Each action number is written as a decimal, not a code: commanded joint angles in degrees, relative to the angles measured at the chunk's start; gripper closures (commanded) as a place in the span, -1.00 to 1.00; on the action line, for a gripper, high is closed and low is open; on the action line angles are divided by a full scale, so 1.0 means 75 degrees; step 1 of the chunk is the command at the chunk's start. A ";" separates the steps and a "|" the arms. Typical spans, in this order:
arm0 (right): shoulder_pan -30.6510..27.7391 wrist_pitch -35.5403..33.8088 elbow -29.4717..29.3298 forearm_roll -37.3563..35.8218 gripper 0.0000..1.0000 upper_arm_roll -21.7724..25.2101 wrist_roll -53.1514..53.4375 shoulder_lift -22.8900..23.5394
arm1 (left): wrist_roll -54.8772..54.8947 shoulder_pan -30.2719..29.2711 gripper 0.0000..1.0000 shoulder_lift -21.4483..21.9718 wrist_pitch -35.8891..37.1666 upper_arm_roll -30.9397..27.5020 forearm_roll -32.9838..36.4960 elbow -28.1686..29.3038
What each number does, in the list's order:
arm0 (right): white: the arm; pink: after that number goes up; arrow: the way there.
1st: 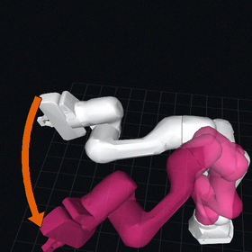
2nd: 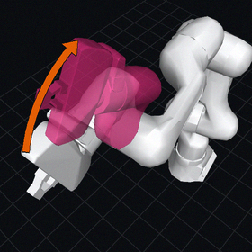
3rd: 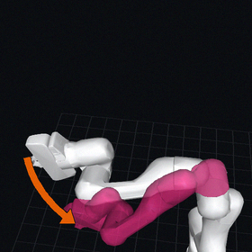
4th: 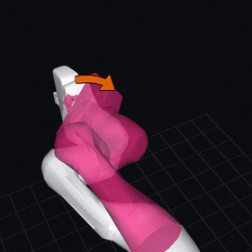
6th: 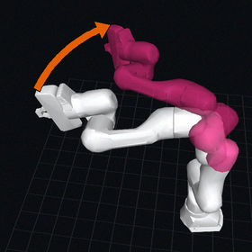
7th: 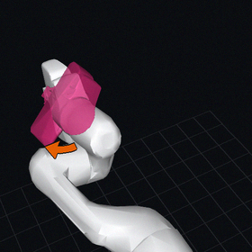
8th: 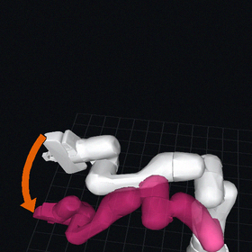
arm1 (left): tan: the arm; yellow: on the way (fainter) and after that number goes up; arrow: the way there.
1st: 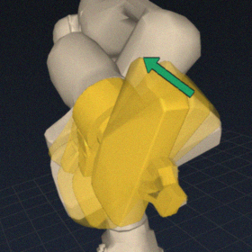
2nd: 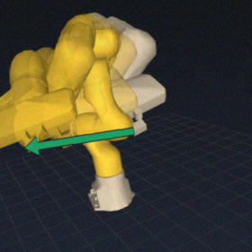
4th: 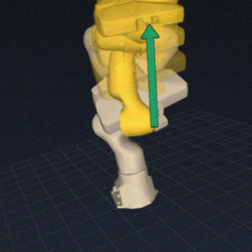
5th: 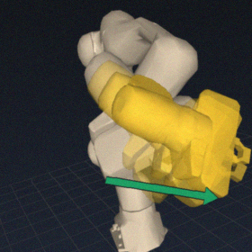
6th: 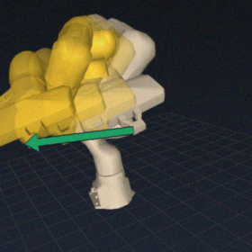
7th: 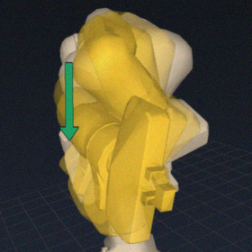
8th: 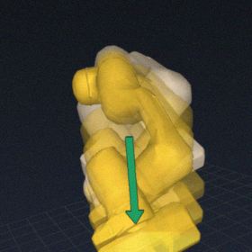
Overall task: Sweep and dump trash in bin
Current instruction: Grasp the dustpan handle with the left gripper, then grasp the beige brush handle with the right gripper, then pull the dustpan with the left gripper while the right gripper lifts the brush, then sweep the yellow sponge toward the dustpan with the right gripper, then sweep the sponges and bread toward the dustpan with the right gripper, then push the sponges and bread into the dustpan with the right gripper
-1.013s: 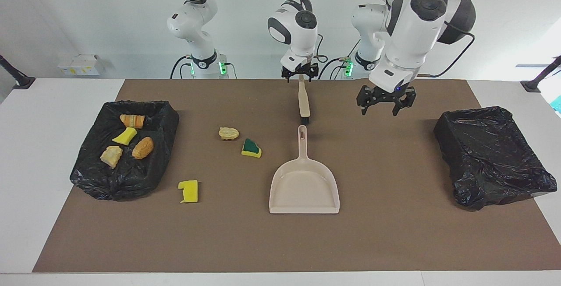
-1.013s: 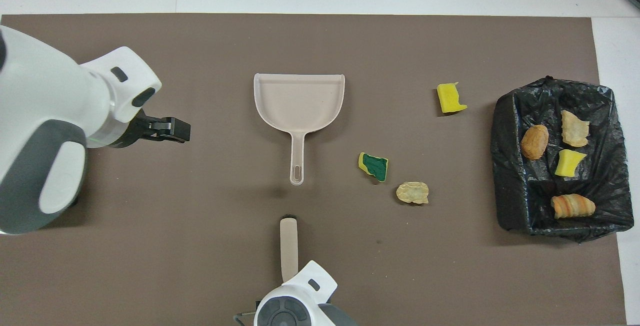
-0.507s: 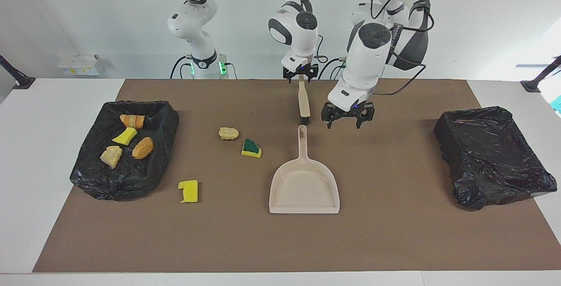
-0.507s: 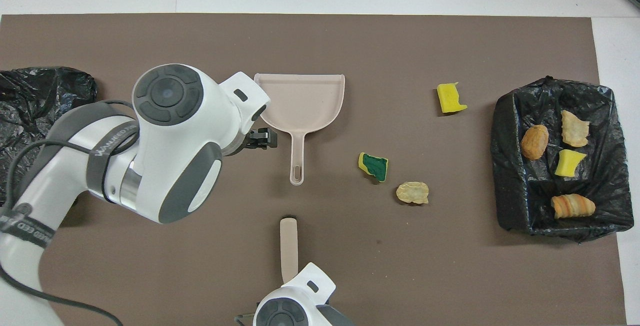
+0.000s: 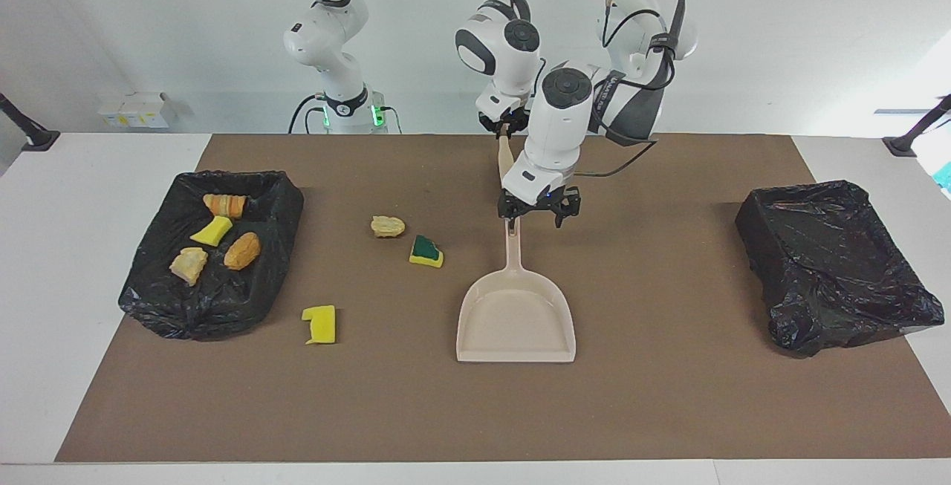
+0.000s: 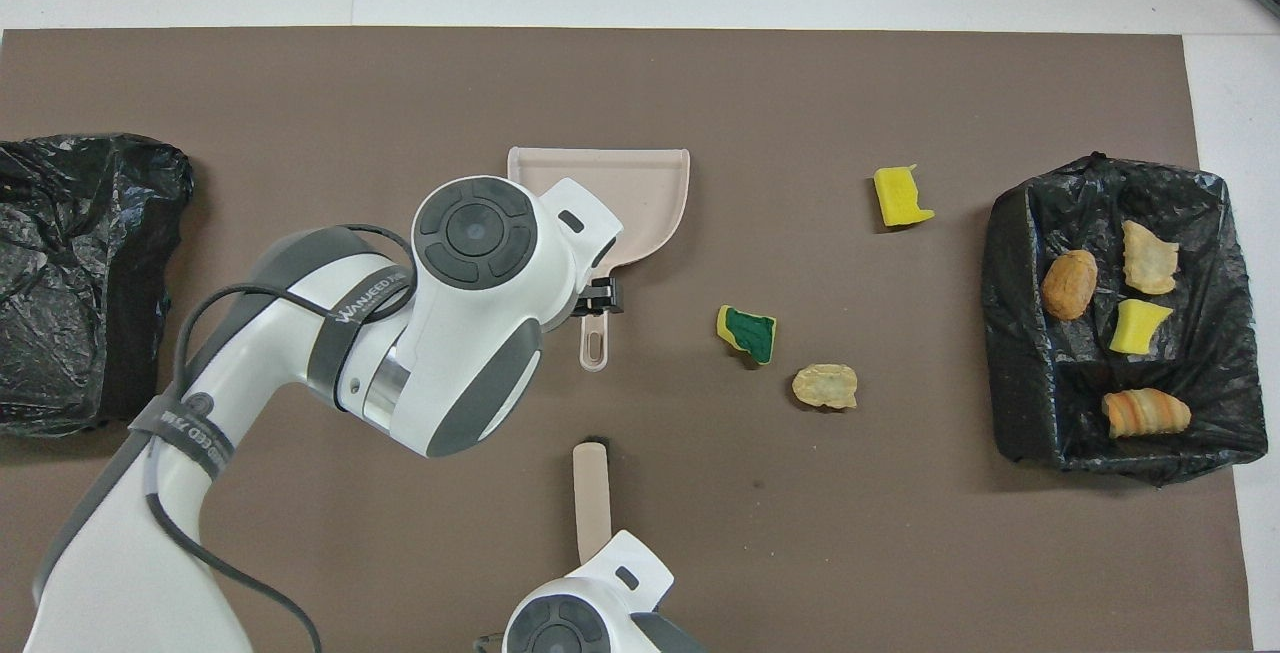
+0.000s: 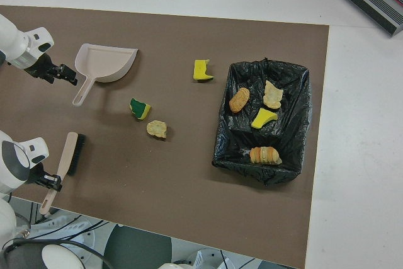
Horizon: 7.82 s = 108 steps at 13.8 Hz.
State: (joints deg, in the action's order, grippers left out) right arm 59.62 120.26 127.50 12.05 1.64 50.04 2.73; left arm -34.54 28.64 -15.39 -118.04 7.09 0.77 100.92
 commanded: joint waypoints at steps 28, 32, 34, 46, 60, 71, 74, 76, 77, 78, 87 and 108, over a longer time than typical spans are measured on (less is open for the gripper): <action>-0.7070 0.0031 -0.2490 -0.4228 1.00 0.0086 -0.6801 0.1614 | 0.5104 -0.0677 1.00 0.0492 0.0947 -0.0289 0.0167 0.0126; -0.6930 -0.0027 -0.2843 -0.4477 1.00 0.0086 -0.6754 0.2202 | 0.7459 -0.1158 1.00 0.1078 0.1744 -0.0289 0.0762 0.0184; -0.6755 -0.0191 -0.2739 -0.4338 1.00 -0.0007 -0.6824 0.2156 | 0.8655 -0.1299 1.00 0.1324 0.2177 -0.0289 0.0847 0.0255; -0.6449 -0.0835 -0.2304 -0.1702 1.00 -0.1576 -0.8497 0.1745 | 1.2493 -0.1698 1.00 0.2216 0.1314 -0.0277 0.1116 0.2399; -0.8392 -0.2747 -0.1640 -0.1184 1.00 -0.1613 -0.7821 0.0119 | 1.2504 -0.1803 1.00 0.1665 0.0036 -0.0277 0.1128 0.2809; -0.8256 -0.1200 0.1575 -0.1138 1.00 -0.1695 -0.6053 -0.1677 | 1.2516 -0.2166 1.00 0.1747 -0.0047 -0.0277 0.1128 0.3032; -0.7518 -0.0826 0.1551 -0.1021 1.00 -0.1695 -0.4581 -0.1421 | 1.2516 -0.2143 1.00 0.1735 -0.0059 -0.0277 0.1128 0.3032; -0.7049 -0.0346 0.1470 -0.0846 1.00 -0.1695 -0.3536 -0.1115 | 1.2516 -0.2154 1.00 0.1735 -0.0059 -0.0277 0.1128 0.3032; -0.6873 -0.0344 0.1272 -0.0671 1.00 -0.1707 -0.3241 -0.0963 | 1.2516 -0.2155 1.00 0.1735 -0.0059 -0.0277 0.1128 0.3032; -0.6732 -0.0344 0.1073 -0.0576 1.00 -0.1695 -0.3053 -0.0776 | 1.2516 -0.2155 1.00 0.1735 -0.0059 -0.0277 0.1128 0.3032; -0.5208 -0.0344 -0.1212 0.0079 1.00 -0.1707 -0.2736 0.1005 | 1.2516 -0.2155 1.00 0.1724 -0.0070 -0.0277 0.1128 0.3021; -0.3918 -0.0377 -0.2726 0.2156 1.00 -0.1660 -0.1961 0.0784 | 1.2563 -0.2166 1.00 0.1724 -0.0153 -0.0277 0.1128 0.3021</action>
State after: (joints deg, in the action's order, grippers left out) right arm 30.85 119.88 107.76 28.61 -10.62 33.68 9.09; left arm 59.48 13.13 -3.73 -117.46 4.64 8.13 121.89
